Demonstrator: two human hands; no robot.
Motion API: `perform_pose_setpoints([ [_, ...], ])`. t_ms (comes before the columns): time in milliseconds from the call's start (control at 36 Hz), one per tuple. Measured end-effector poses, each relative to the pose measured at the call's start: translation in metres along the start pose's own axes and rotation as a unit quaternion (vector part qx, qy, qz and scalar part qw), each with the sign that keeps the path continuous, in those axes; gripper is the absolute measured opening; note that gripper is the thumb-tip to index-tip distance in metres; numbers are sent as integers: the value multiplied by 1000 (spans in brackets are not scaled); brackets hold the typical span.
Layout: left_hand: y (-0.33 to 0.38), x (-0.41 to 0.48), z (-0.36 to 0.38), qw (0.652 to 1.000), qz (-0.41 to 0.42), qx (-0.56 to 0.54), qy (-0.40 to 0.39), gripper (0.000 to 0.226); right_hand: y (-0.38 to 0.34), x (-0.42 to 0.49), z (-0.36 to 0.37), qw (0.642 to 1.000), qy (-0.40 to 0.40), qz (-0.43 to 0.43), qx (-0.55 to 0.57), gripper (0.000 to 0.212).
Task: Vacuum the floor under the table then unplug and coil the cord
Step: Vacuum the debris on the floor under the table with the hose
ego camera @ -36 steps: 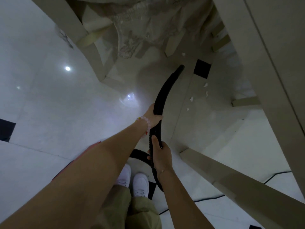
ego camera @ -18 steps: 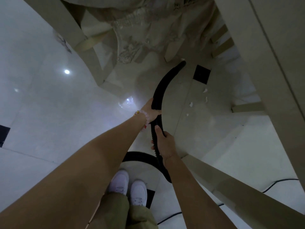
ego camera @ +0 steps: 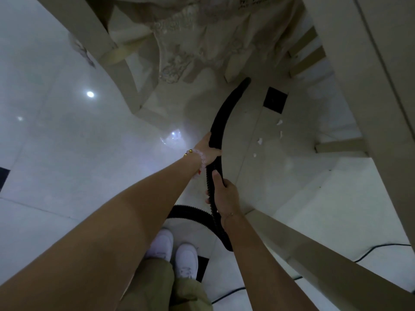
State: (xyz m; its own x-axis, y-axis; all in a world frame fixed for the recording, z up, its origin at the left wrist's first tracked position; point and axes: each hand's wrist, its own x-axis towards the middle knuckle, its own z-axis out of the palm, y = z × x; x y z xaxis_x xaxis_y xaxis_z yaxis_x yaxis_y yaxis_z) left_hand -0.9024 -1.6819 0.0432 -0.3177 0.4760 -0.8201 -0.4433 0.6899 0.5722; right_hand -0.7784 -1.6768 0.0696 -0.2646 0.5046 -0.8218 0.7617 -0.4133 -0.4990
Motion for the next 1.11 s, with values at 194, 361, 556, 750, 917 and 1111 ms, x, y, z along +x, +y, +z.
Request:
perform_pose_setpoints([
  [194,-15,-17,19,997,-16,22,-73,73,22,-30,-4,999,27,28,29,42],
  [361,-39,-30,40,994,-34,33,-95,76,47,-52,-11,997,39,63,35,42],
  [556,-45,-36,53,991,-31,60,-117,78,59,-64,-12,993,64,67,79,37],
  [750,-43,-38,68,987,-20,90,-131,73,65,-70,-13,986,85,76,120,36],
  [917,-49,-41,82,984,-24,106,-138,72,74,-73,-17,983,102,78,134,38],
  [1111,-52,-42,91,984,-28,104,-142,71,79,-74,-22,978,113,86,156,36],
])
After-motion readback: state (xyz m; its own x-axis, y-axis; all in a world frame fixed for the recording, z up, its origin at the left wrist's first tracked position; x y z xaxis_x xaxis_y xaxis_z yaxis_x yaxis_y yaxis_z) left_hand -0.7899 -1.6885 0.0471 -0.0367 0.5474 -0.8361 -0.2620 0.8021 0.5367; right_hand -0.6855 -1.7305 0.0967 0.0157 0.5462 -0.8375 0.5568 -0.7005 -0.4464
